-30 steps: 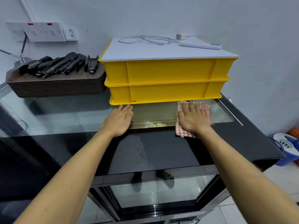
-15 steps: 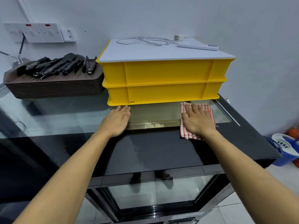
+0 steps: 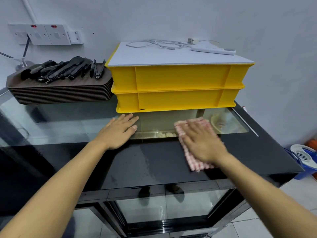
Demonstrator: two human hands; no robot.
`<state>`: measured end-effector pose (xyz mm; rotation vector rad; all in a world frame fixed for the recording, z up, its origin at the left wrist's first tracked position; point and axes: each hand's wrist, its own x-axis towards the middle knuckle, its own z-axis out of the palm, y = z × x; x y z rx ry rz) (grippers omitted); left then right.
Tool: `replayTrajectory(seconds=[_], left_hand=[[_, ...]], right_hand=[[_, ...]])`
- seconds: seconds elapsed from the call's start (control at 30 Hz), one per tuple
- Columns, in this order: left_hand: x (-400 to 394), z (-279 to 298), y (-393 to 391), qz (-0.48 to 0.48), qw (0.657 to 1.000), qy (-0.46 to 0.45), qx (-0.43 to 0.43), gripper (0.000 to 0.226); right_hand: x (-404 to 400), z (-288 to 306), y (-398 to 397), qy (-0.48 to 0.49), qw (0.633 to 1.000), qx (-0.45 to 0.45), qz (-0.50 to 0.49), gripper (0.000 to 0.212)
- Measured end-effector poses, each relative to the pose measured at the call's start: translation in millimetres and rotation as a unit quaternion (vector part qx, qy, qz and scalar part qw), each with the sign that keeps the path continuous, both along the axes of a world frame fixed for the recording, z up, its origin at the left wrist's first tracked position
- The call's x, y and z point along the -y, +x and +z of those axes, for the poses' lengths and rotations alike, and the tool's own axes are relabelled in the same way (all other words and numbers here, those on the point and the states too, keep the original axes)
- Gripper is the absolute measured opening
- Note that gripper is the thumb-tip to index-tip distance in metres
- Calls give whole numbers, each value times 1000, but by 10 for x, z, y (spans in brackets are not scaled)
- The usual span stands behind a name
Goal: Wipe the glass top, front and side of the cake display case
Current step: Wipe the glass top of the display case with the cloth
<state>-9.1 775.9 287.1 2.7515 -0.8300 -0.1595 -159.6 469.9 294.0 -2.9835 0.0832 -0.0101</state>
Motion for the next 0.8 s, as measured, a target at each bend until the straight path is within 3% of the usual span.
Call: replayTrajectory(seconds=[0.1,0.2,0.37,0.47,0.53,0.6,0.7,0.8], left_hand=[[55,9,1,18,1000,5,8,55],[69,27,23,17,1000,-4,9,54],[-51,34,108,1,999,-50,-21,49],[-141,26,109,-12,999,-35,-16,51],[-157,1,84,-4,1000,-28,1,51],[-135,-19,63,8,999,-34,11,51],[-119,-3,51,14,999,-41,17,51],[-111,17,59,11,999,-38,9,51]], right_hand=[[374,10,306,17,990,-3,-138,68],[-12,5,620,31,983,-14,-180,68],[-1025,9,614,37,999,-27,8,66],[-1065,8,156,19,990,-14,136,68],[-779,18,-135,16,985,1,170,68],[-284,20,-187,-1,994,6,106,63],[178,32,38,11,995,3,-101,64],[-230,32,412,29,991,-3,-132,66]])
